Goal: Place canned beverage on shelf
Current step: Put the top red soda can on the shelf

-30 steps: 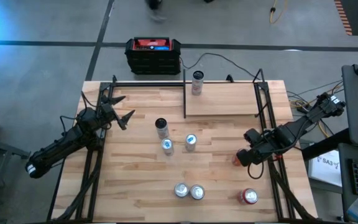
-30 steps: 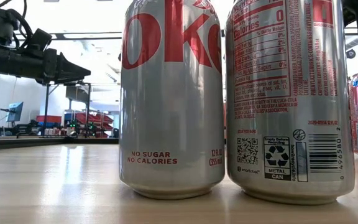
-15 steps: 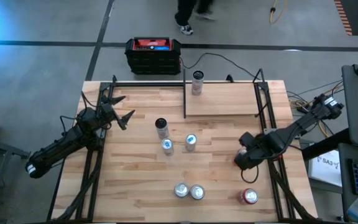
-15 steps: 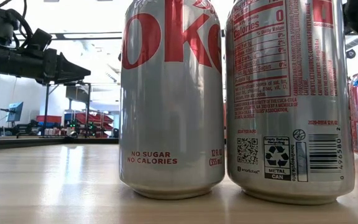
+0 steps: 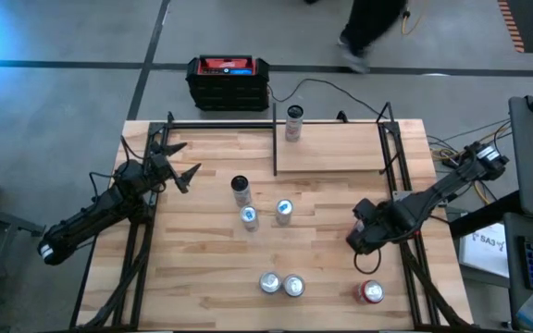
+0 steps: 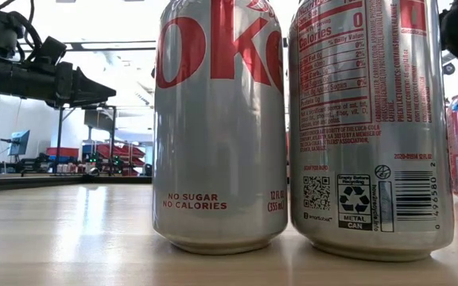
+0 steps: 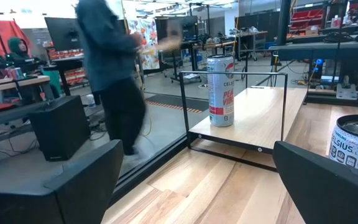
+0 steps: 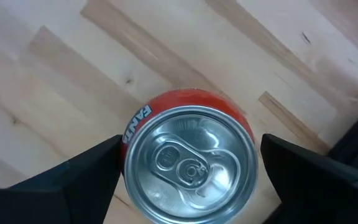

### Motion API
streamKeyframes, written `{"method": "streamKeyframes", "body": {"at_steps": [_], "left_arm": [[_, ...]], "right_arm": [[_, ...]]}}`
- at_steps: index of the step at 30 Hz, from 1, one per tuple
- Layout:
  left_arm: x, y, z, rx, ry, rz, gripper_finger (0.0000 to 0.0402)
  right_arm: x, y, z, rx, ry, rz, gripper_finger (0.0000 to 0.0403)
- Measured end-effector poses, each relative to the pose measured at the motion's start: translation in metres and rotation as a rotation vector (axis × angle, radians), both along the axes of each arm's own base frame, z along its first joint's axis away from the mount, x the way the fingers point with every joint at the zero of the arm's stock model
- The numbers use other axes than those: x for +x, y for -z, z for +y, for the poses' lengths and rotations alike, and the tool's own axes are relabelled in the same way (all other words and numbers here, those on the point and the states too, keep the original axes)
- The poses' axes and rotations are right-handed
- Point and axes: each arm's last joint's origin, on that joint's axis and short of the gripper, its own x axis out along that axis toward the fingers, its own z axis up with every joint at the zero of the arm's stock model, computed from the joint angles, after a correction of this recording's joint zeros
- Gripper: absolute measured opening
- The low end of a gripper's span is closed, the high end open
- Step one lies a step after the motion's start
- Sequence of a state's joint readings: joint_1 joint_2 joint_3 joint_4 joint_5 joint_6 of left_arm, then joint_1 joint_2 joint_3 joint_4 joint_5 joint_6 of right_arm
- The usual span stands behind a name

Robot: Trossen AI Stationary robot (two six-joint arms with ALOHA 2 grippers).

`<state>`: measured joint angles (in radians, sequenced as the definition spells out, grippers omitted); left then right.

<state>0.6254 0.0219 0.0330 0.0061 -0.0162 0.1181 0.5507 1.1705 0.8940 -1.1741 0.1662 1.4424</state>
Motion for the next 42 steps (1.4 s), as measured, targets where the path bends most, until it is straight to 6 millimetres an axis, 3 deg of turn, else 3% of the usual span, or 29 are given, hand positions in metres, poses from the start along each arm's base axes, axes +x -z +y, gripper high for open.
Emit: {"method": "streamKeyframes", "body": {"at_steps": [9,14,21,42], "left_arm": [[0.0,0.0,0.0,0.0,0.0,0.0,0.0398],[0.0,0.0,0.0,0.0,0.0,0.0,0.0398],[0.0,0.0,0.0,0.0,0.0,0.0,0.0398],[0.0,0.0,0.0,0.0,0.001,0.0,0.0398]], "right_arm": [[0.003,0.006,0.002,-0.003,0.126,0.022,0.0296],[0.001,0.005,0.001,0.007,0.233,0.017,0.0295],[-0.003,0.006,-0.001,-0.005,0.544,0.021,0.0314],[0.003,0.001,-0.014,0.073,1.044,0.099,0.0323]]}}
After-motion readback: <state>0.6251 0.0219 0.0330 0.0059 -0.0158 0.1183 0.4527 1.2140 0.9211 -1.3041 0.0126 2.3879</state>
